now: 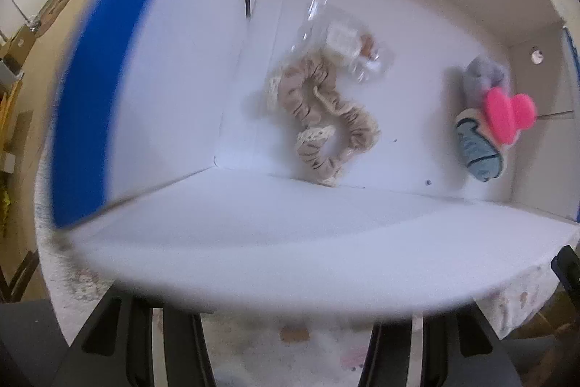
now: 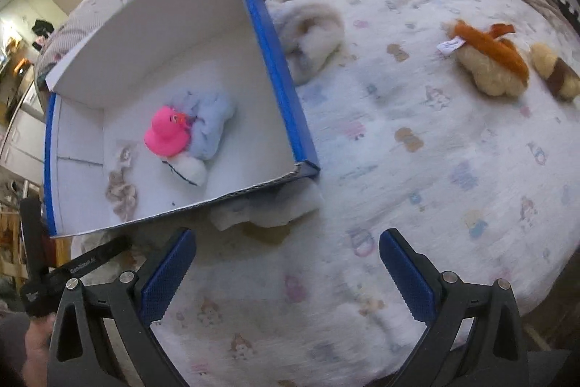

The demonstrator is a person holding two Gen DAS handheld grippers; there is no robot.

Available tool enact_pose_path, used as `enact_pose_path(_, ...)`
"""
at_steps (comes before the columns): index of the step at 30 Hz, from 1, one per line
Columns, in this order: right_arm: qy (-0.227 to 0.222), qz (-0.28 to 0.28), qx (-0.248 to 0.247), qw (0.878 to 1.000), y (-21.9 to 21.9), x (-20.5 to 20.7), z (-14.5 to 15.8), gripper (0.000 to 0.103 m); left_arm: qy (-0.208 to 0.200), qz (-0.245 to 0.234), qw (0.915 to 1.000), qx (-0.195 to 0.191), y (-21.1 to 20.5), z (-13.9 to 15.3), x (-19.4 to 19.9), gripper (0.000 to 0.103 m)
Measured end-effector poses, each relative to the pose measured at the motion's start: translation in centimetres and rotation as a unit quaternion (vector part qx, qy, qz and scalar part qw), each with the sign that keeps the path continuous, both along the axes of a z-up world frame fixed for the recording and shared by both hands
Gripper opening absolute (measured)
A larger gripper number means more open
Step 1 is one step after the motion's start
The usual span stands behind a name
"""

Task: Organize soft objects
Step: 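Withdraw both tools from the box toward the items on the bed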

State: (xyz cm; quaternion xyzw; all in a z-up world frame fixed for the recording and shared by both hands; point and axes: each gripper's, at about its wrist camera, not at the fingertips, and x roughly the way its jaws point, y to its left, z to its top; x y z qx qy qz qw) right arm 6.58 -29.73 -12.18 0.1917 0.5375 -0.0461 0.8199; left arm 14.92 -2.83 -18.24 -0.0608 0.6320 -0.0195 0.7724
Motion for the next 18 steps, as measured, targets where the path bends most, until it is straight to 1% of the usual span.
enact_pose_path(1, 0.004, 0.005, -0.002, 1.0, 0.1, 0.3, -0.3, 0.103, 0.004, 0.002, 1.0, 0.002, 0.0, -0.3, 0.1, 0.046)
enact_pose_path(3, 0.017, 0.018, -0.024, 0.999, 0.9, 1.0, -0.9, 0.097, 0.006, 0.002, 0.9999, 0.008, -0.1, -0.4, 0.2, 0.037)
enact_pose_path(4, 0.025, 0.026, -0.04, 0.999, 1.3, 1.4, -1.3, 0.095, 0.006, 0.0, 1.0, 0.007, -0.2, -0.4, 0.2, 0.033)
enact_pose_path(6, 0.038, 0.045, -0.059, 0.997, 2.1, 2.3, -2.2, 0.094, 0.011, -0.011, 0.9999, 0.002, -0.5, -0.3, 0.2, 0.008)
enact_pose_path(8, 0.047, 0.061, -0.078, 0.994, 2.7, 3.0, -3.2, 0.094, 0.009, -0.018, 0.9998, 0.005, -0.8, -0.1, 0.1, 0.007)
enact_pose_path(10, 0.056, 0.065, -0.092, 0.992, 3.0, 3.8, -4.0, 0.093, 0.006, -0.02, 0.9998, 0.007, -0.8, 0.2, 0.0, 0.006)
enact_pose_path(12, 0.052, 0.062, -0.08, 0.994, 3.0, 4.4, -4.3, 0.089, 0.003, -0.014, 0.9998, 0.01, -0.6, 0.5, -0.1, 0.005)
enact_pose_path(14, 0.048, 0.066, -0.077, 0.994, 3.1, 4.8, -4.5, 0.088, 0.001, -0.008, 0.9999, 0.01, -0.6, 1.0, -0.5, 0.005)
enact_pose_path(16, 0.051, 0.067, -0.082, 0.993, 3.2, 4.9, -4.7, 0.082, -0.001, -0.001, 1.0, 0.009, -0.2, 1.2, -0.7, 0.005)
enact_pose_path(18, 0.058, 0.066, -0.081, 0.993, 3.1, 5.1, -5.2, 0.066, -0.002, 0.001, 1.0, 0.009, 0.4, 1.3, -0.8, 0.005)
